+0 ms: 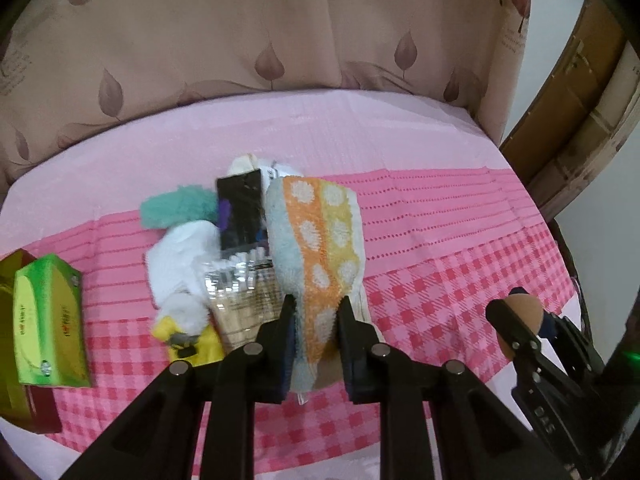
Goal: Organize soft objects
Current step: 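Carry the towel into the gold tin with the left gripper and release it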
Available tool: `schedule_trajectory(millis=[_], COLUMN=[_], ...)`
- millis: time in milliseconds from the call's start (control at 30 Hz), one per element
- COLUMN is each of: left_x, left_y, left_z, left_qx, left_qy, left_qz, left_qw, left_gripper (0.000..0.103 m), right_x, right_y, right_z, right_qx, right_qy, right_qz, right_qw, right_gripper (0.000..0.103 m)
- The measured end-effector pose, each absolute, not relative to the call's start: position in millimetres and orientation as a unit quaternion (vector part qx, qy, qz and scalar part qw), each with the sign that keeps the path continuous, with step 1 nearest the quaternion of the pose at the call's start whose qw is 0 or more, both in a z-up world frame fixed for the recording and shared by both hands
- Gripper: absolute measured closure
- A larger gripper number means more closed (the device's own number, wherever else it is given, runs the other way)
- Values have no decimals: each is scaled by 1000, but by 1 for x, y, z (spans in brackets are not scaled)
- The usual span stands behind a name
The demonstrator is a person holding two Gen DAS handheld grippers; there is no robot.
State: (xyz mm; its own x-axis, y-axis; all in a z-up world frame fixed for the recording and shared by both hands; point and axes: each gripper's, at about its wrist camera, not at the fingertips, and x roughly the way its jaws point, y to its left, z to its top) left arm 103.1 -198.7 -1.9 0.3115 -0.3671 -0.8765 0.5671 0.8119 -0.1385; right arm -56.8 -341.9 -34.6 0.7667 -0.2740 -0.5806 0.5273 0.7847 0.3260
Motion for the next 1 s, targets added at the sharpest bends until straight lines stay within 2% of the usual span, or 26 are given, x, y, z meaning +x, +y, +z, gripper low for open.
schedule_trajectory(millis=[267,600,1000], left_x=[104,133,178], left_y=[-155,-54,93], left_z=[33,58,25], left_qx=[106,120,109], left_qy=[481,455,483], left_qz=[-270,-170,-17], left_qw=[827,866,869], left_gripper=[84,84,84], right_x=[-55,-52,-47], right_y=[-338,-334,-328], right_z=[-36,-35,-37], right_qx=[234,223,204], right_qy=[266,271,279], right_qz=[-218,-221,-225], right_qw=[909,910,911], right_gripper=[65,65,65])
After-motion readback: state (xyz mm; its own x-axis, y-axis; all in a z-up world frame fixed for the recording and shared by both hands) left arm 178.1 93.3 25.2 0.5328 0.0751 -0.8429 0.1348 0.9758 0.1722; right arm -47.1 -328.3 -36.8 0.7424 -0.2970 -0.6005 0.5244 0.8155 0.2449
